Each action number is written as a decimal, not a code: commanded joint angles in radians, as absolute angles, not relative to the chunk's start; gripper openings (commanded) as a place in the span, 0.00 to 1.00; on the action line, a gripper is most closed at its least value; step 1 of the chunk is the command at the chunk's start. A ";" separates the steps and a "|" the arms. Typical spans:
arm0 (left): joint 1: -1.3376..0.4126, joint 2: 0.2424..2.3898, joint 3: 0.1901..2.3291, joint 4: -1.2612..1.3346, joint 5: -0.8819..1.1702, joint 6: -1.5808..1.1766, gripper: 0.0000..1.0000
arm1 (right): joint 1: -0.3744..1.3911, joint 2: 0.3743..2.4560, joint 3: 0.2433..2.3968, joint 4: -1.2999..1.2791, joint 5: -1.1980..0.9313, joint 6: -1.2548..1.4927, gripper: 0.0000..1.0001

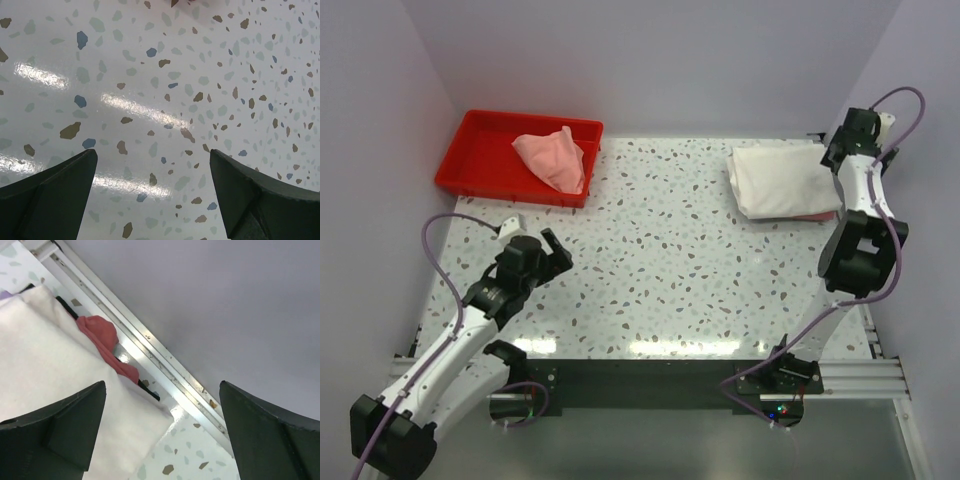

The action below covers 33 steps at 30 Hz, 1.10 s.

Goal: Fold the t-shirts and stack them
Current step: Neatly place the folded tshirt to the corner, then reset both grippers

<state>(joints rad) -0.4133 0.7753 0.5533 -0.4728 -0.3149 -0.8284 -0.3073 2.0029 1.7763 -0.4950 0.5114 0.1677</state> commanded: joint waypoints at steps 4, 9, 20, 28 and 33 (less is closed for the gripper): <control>-0.410 0.742 0.534 -0.442 -0.301 -0.819 1.00 | -0.305 1.741 1.574 -0.272 0.568 0.241 0.99; -0.410 0.716 0.537 -0.433 -0.293 -0.813 1.00 | -0.299 1.600 1.506 -0.293 0.441 0.316 0.99; -0.410 0.680 0.551 -0.428 -0.307 -0.824 1.00 | 0.110 1.195 1.121 -0.353 0.117 0.371 0.99; -0.410 0.721 0.612 -0.499 -0.356 -0.845 1.00 | 0.290 1.000 0.783 -0.367 -0.115 0.440 0.99; -0.410 0.729 0.629 -0.514 -0.379 -0.842 1.00 | 0.334 0.985 0.600 -0.250 -0.190 0.523 0.99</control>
<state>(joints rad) -0.4133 0.7288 0.5785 -0.5007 -0.3336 -0.8288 0.3229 1.0027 0.6735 -0.3439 -0.1036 0.4522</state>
